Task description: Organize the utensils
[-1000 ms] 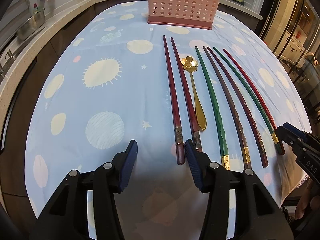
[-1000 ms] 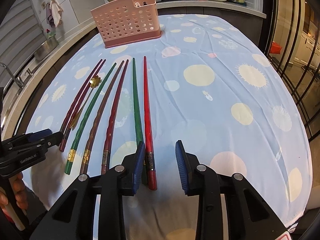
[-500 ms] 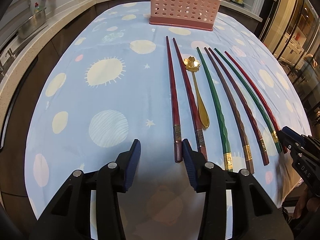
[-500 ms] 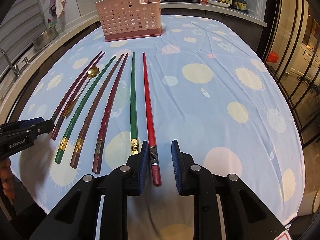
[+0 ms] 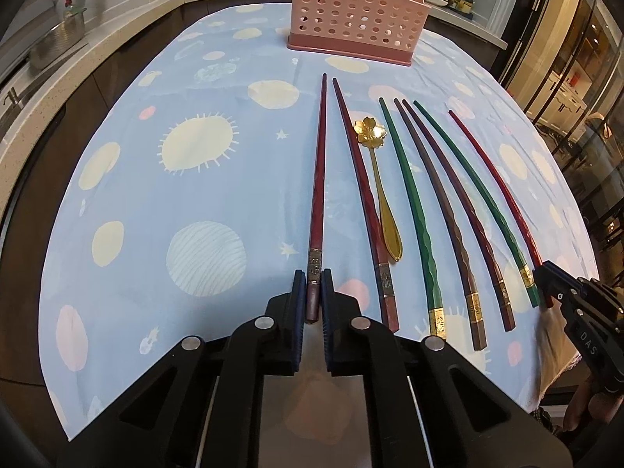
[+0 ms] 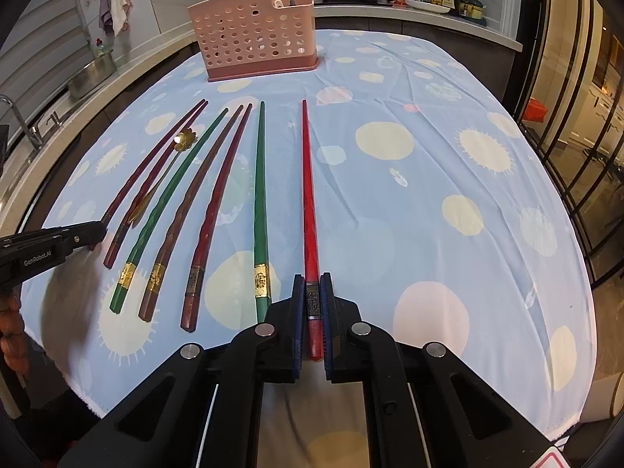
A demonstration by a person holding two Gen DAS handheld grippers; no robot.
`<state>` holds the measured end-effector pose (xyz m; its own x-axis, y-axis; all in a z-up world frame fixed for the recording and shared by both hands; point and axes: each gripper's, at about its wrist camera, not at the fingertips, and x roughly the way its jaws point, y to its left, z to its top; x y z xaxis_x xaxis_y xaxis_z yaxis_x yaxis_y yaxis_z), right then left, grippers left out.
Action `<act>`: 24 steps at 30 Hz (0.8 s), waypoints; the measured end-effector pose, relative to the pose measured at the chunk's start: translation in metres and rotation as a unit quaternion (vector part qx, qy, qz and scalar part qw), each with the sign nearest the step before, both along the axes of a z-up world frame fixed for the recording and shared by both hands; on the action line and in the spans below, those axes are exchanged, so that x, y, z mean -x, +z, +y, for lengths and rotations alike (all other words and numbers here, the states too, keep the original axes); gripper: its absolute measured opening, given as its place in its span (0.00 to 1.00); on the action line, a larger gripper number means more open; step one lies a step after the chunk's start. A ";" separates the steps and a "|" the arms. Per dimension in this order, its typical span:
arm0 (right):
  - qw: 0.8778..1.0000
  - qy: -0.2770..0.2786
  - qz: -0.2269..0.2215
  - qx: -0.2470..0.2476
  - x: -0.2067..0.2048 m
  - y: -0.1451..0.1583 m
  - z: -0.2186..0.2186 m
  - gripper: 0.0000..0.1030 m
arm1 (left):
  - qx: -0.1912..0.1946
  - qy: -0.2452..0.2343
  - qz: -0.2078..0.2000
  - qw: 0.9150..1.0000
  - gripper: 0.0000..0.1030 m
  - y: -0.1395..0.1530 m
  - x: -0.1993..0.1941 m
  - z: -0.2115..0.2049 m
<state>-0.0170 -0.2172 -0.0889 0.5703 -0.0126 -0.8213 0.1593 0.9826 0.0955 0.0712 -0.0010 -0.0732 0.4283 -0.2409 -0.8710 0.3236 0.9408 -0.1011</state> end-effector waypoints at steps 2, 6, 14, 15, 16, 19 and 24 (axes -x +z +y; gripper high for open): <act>1.000 -0.001 0.000 -0.003 0.001 0.000 -0.001 0.07 | 0.007 0.002 0.004 1.000 0.07 0.000 -0.001 0.001; 1.000 -0.002 0.000 -0.005 0.006 0.000 0.000 0.07 | 0.009 0.004 0.005 1.000 0.08 0.000 -0.002 0.000; 1.000 -0.001 -0.002 -0.010 0.009 -0.001 -0.001 0.07 | 0.007 0.000 -0.002 1.000 0.07 -0.001 -0.002 -0.004; 1.000 -0.001 -0.003 -0.011 0.010 0.000 -0.001 0.07 | 0.007 0.000 -0.003 1.000 0.07 -0.001 -0.002 -0.003; 1.000 -0.002 -0.003 -0.012 0.010 0.000 -0.001 0.07 | 0.009 -0.001 -0.002 1.000 0.07 -0.001 -0.002 -0.003; 1.000 -0.002 -0.004 -0.013 0.011 0.000 -0.001 0.07 | 0.018 -0.002 0.004 1.000 0.07 0.000 -0.001 -0.002; 1.000 0.005 -0.002 -0.010 0.015 0.000 -0.001 0.07 | 0.026 -0.003 0.012 1.000 0.07 0.001 0.001 -0.001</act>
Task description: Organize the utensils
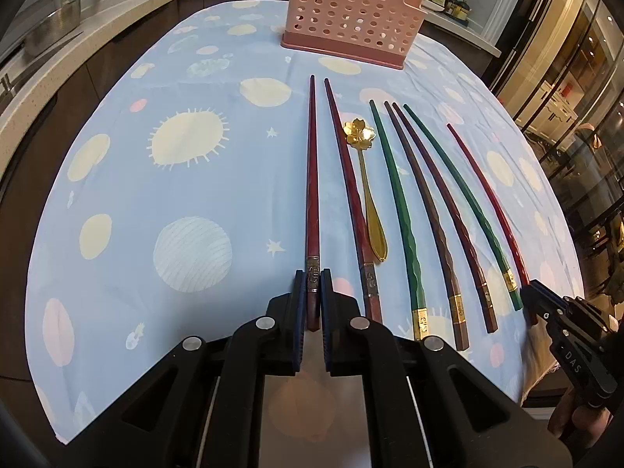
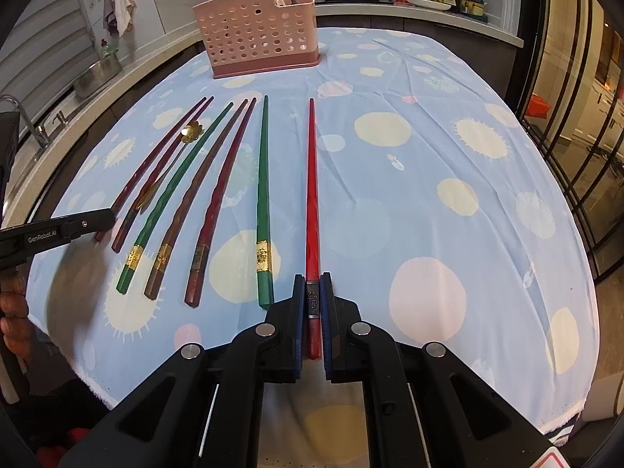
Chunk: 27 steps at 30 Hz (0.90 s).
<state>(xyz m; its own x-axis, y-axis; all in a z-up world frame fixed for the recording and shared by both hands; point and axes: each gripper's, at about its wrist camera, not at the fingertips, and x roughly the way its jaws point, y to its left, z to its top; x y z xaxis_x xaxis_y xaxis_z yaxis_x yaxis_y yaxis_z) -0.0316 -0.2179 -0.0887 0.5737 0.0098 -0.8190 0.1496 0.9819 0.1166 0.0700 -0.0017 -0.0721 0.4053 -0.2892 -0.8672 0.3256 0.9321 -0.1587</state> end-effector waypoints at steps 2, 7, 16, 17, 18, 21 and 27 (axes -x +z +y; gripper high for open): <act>1.000 -0.001 -0.001 -0.009 0.004 -0.001 -0.002 0.08 | -0.002 0.000 -0.001 1.000 0.07 -0.001 0.001 -0.001; 1.000 0.000 -0.001 -0.008 0.011 -0.001 -0.001 0.08 | -0.004 -0.001 0.000 1.000 0.07 -0.001 0.001 -0.002; 1.000 0.001 -0.006 -0.006 0.010 -0.002 -0.001 0.08 | -0.009 -0.004 -0.006 1.000 0.07 -0.001 -0.001 -0.006; 1.000 0.001 -0.007 -0.005 0.010 -0.002 -0.001 0.07 | -0.008 -0.005 -0.005 1.000 0.07 -0.001 -0.001 -0.006; 1.000 0.001 -0.008 -0.005 0.010 -0.002 -0.001 0.07 | -0.007 -0.005 -0.004 1.000 0.07 -0.001 -0.001 -0.006; 1.000 0.000 -0.014 -0.007 0.011 0.003 -0.002 0.07 | -0.003 -0.005 -0.002 1.000 0.07 0.002 0.002 -0.004; 0.999 -0.004 -0.049 -0.019 0.009 0.030 -0.008 0.07 | 0.007 -0.003 -0.018 1.000 0.07 0.020 0.009 0.001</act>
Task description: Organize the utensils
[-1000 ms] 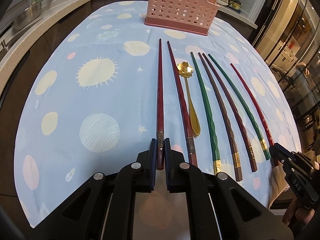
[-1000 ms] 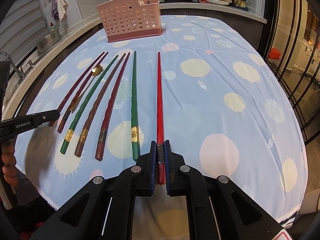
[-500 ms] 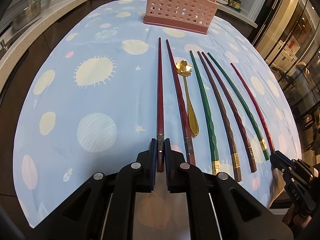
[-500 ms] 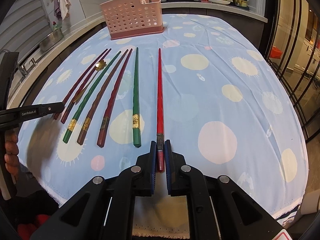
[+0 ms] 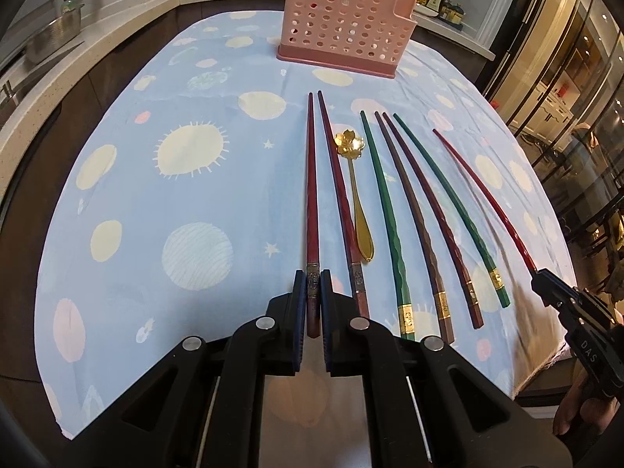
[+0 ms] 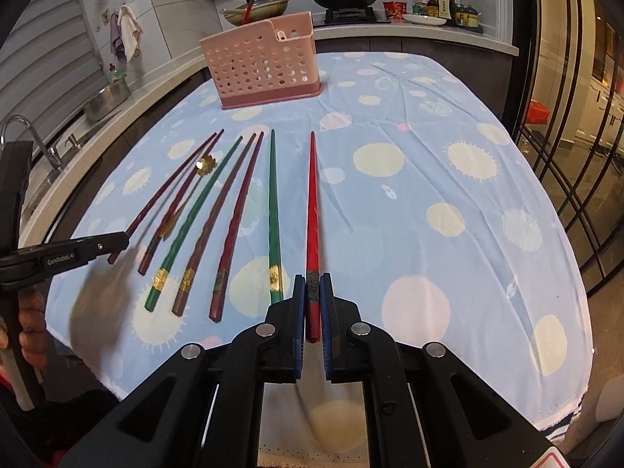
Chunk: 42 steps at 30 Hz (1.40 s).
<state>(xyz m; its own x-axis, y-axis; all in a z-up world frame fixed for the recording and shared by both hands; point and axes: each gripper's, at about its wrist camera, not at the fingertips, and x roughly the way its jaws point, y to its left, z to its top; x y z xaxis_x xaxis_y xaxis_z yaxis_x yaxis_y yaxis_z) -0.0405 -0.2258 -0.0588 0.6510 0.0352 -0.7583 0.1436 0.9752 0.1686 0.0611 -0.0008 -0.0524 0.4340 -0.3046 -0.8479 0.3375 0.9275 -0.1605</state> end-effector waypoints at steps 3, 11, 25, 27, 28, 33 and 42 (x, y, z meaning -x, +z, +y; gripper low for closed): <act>1.000 0.000 -0.028 0.003 -0.004 0.021 -0.003 0.07 | 0.008 0.004 -0.018 1.000 0.07 0.017 0.000 0.004; 0.995 -0.005 -0.103 0.006 -0.029 0.084 -0.018 0.07 | 0.036 0.016 -0.085 0.996 0.07 0.076 -0.014 0.012; 0.982 0.007 -0.187 0.011 -0.099 0.162 -0.034 0.07 | 0.045 0.028 -0.180 0.982 0.07 0.154 -0.078 0.002; 0.981 0.007 -0.193 0.010 -0.107 0.169 -0.035 0.07 | 0.048 0.029 -0.191 0.980 0.07 0.165 -0.088 0.000; 0.980 0.006 -0.197 0.008 -0.111 0.172 -0.037 0.07 | 0.050 0.028 -0.196 0.979 0.07 0.170 -0.092 -0.001; 0.976 0.003 -0.216 0.000 -0.131 0.189 -0.044 0.07 | 0.059 0.025 -0.217 0.974 0.07 0.196 -0.113 -0.007; 0.965 0.003 -0.264 0.008 -0.178 0.239 -0.048 0.07 | 0.080 0.026 -0.268 0.960 0.07 0.252 -0.146 -0.018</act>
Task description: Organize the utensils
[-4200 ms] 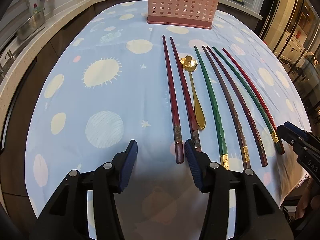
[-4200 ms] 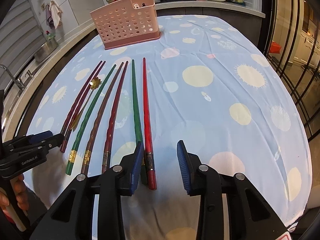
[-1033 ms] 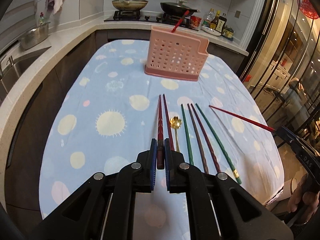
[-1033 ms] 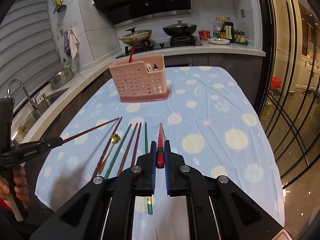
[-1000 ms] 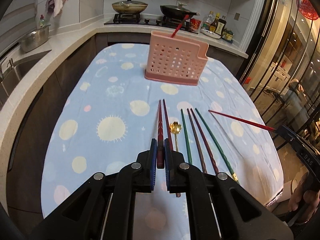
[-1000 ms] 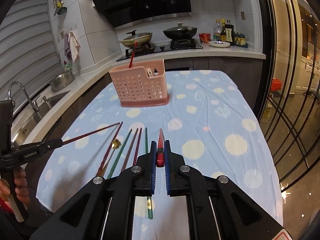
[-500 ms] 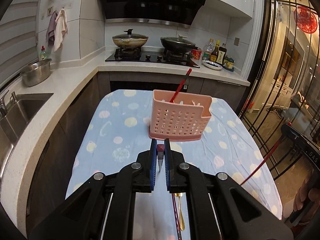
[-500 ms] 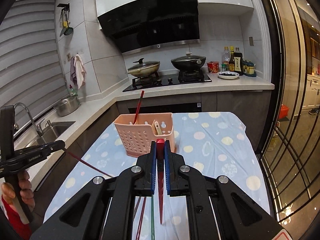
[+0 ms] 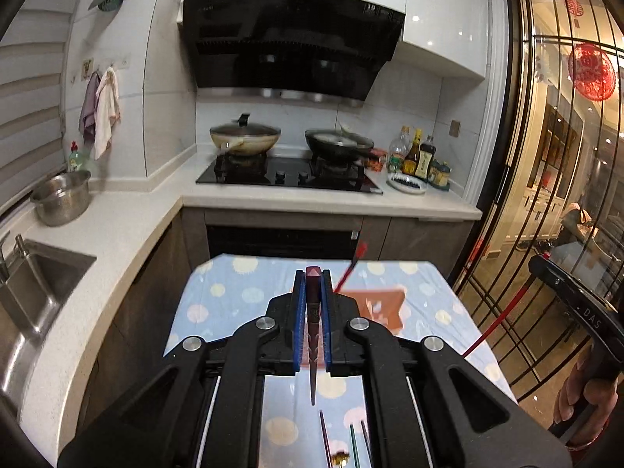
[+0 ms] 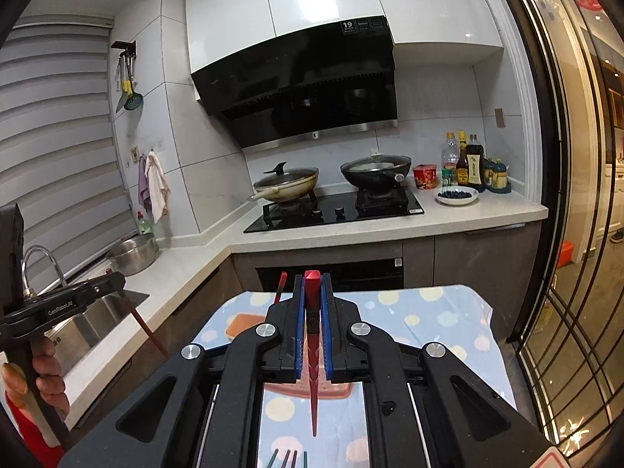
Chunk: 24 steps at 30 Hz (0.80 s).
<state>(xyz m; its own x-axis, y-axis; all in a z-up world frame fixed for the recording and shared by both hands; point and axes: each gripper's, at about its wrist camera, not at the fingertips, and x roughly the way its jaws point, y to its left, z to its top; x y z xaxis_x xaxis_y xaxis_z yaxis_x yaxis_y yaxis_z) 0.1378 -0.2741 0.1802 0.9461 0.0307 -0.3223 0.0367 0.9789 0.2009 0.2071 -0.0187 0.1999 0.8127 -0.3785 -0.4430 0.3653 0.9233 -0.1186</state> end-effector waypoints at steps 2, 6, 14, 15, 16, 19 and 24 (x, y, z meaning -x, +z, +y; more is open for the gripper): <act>1.000 0.002 -0.010 -0.003 -0.013 0.013 -0.001 0.07 | 0.003 0.002 -0.014 1.000 0.07 0.014 -0.009 -0.003; 1.000 0.000 -0.026 -0.006 -0.041 0.033 -0.004 0.07 | 0.005 0.004 -0.033 0.999 0.07 0.039 -0.031 -0.011; 0.999 0.010 -0.027 -0.029 -0.104 0.041 0.001 0.07 | 0.003 0.005 -0.038 0.999 0.07 0.052 -0.080 -0.032; 0.999 0.011 -0.024 -0.030 -0.111 0.038 0.003 0.07 | 0.002 0.005 -0.034 0.999 0.07 0.049 -0.085 -0.034; 0.999 0.012 -0.018 -0.031 -0.118 0.033 0.004 0.07 | 0.001 0.005 -0.027 1.000 0.07 0.045 -0.091 -0.035; 0.999 0.019 0.007 -0.036 -0.136 0.011 0.007 0.07 | -0.006 0.005 -0.005 1.000 0.07 0.024 -0.107 -0.040; 0.998 0.025 0.055 -0.034 -0.159 -0.029 0.010 0.07 | -0.019 0.008 0.037 0.999 0.07 -0.016 -0.130 -0.041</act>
<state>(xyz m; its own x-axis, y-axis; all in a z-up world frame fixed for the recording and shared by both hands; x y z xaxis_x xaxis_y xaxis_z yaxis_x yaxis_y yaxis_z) 0.2965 -0.2637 0.1516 0.9020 0.1021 -0.4195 0.0141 0.9642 0.2649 0.3368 -0.0601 0.1842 0.7825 -0.3481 -0.5163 0.3429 0.9330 -0.1094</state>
